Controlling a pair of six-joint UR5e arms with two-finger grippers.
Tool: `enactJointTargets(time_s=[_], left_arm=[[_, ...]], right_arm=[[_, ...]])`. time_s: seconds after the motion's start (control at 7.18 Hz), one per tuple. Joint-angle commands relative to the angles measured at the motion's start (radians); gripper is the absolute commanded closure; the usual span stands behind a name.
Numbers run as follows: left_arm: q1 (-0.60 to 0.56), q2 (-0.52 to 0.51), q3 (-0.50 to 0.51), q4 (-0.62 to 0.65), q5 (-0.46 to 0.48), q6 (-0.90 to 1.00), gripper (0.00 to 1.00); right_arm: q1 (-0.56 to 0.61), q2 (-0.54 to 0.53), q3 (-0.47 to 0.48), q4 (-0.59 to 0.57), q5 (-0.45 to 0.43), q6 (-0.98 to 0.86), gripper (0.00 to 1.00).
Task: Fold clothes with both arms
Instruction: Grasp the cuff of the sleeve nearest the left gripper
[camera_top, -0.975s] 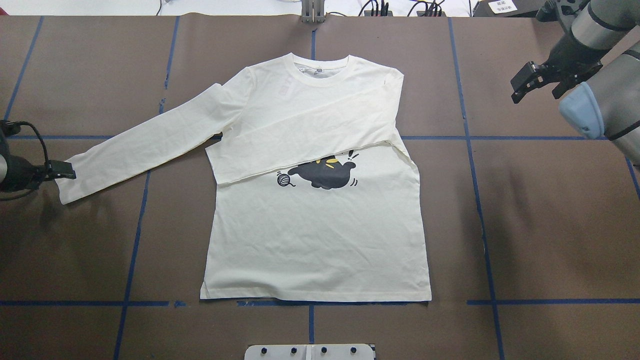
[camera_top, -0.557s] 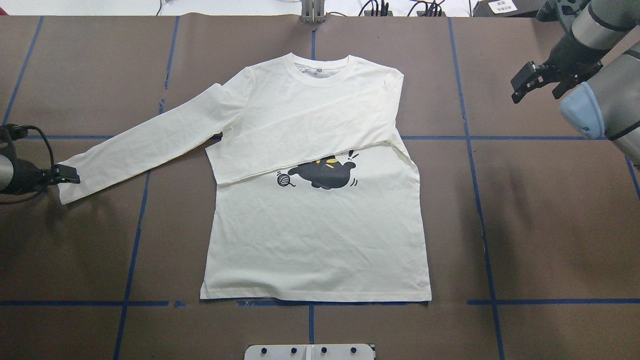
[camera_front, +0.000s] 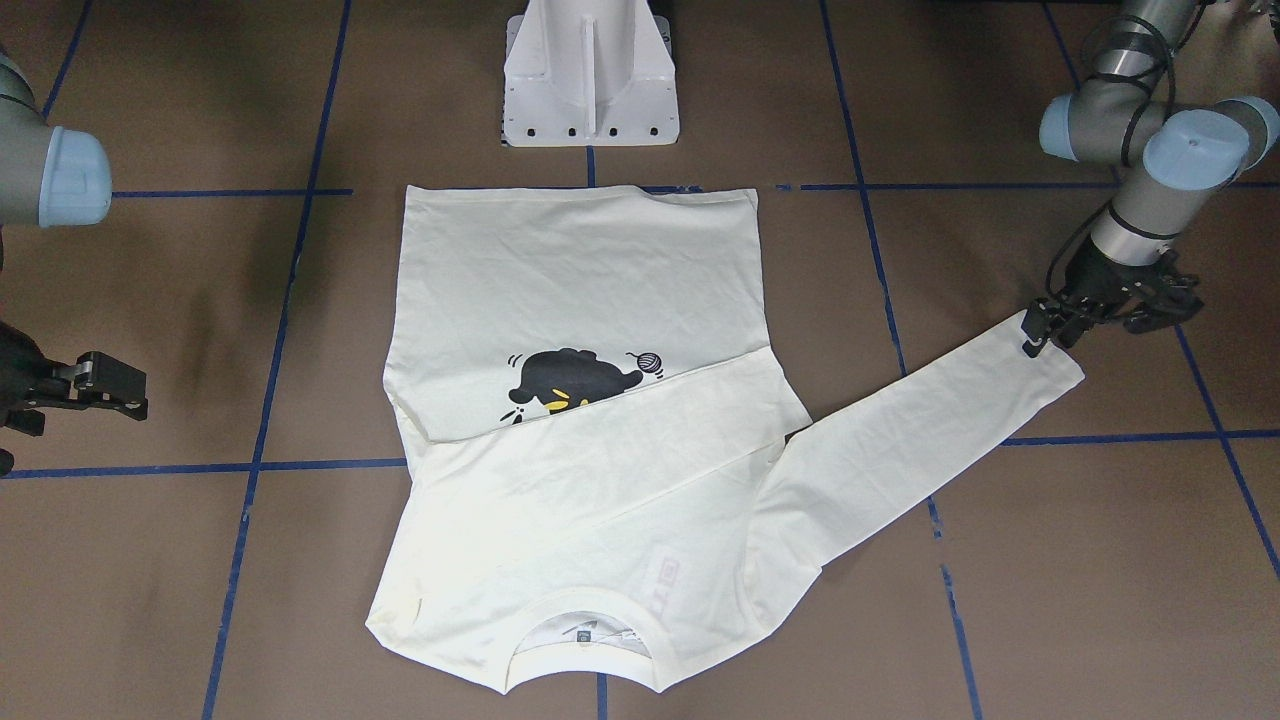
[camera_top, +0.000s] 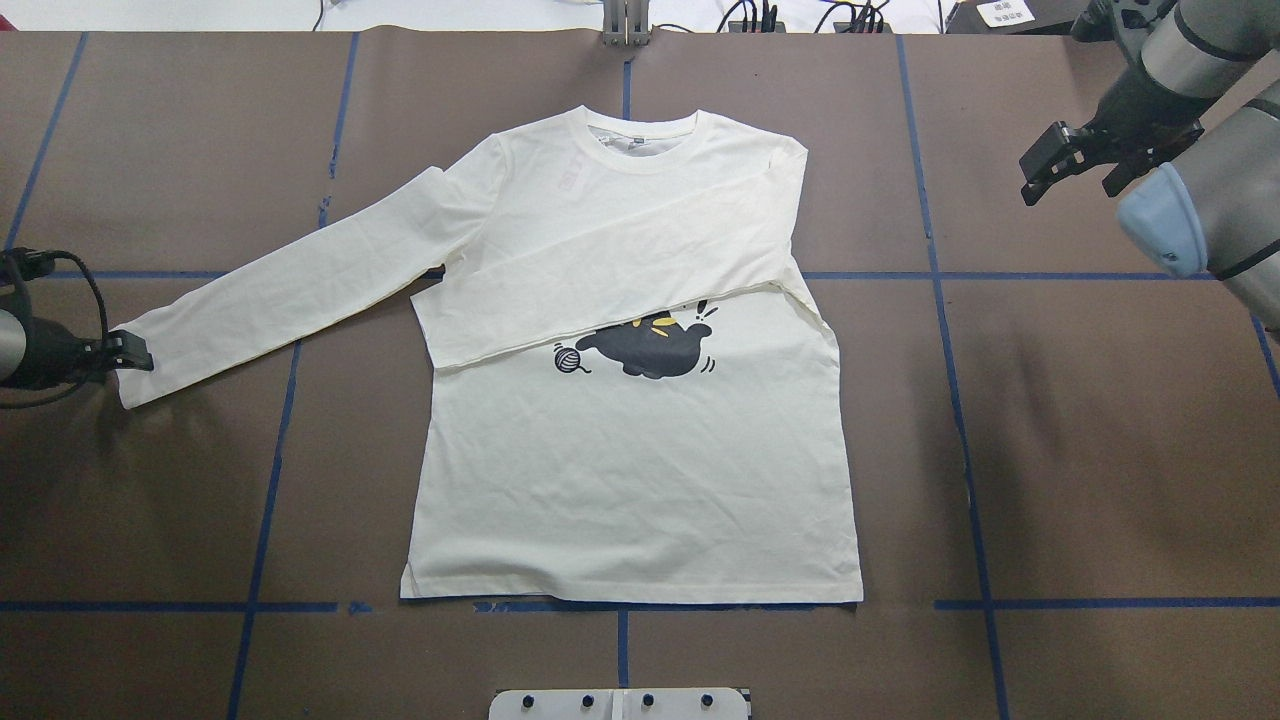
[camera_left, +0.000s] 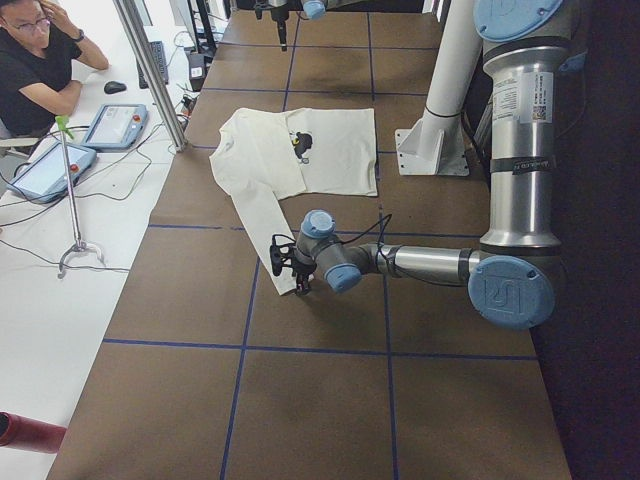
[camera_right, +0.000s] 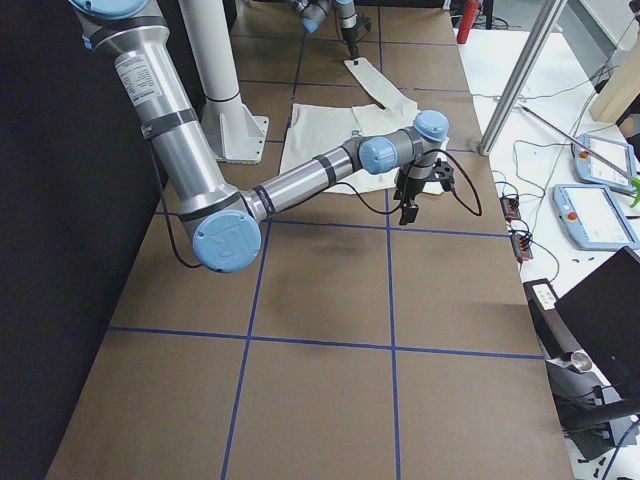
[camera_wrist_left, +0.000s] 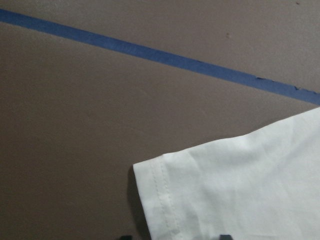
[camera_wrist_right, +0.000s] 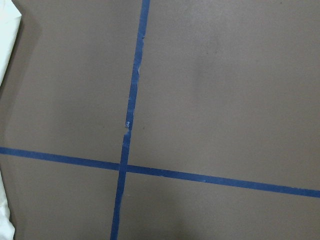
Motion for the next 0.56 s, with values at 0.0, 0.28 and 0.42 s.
enactJointTargets(time_s=[0.0, 0.28, 0.42], left_arm=[[0.0, -0.002, -0.007, 0.001, 0.0, -0.003, 0.66], [0.0, -0.003, -0.008, 0.001, -0.003, -0.003, 0.81], [0.0, -0.005, -0.014, 0.001, -0.003, -0.003, 0.9]], right_arm=[[0.0, 0.0, -0.001, 0.0, -0.002, 0.0, 0.0], [0.0, 0.0, -0.002, 0.0, -0.003, 0.0, 0.0], [0.0, 0.0, -0.004, 0.001, -0.003, 0.0, 0.0]])
